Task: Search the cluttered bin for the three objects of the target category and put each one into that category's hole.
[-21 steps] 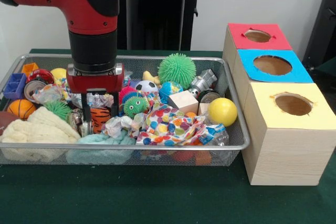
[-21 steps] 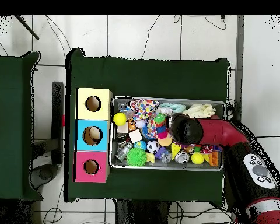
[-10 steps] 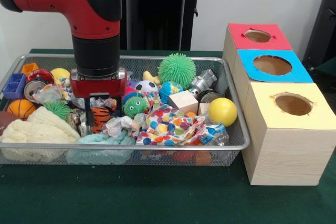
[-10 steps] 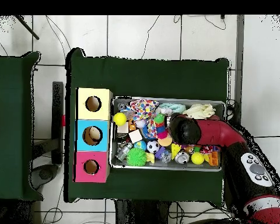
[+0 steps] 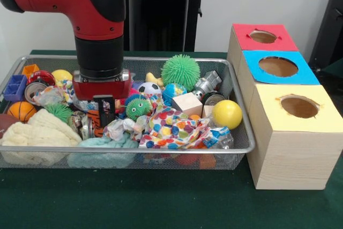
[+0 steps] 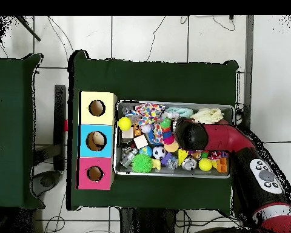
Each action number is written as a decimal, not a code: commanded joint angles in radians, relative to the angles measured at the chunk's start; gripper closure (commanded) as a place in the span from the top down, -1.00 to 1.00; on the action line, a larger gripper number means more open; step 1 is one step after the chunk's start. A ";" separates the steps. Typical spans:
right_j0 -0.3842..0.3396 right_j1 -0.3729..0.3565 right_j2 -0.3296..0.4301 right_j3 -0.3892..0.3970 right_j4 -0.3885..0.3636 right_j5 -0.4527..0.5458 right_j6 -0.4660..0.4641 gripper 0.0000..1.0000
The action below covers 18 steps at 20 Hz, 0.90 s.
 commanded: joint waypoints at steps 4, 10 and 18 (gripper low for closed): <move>0.019 0.019 0.006 -0.034 -0.064 0.038 -0.050 -1.00; -0.002 0.011 0.012 -0.013 -0.049 0.079 -0.076 1.00; -0.021 -0.025 0.006 -0.023 -0.052 0.153 -0.134 1.00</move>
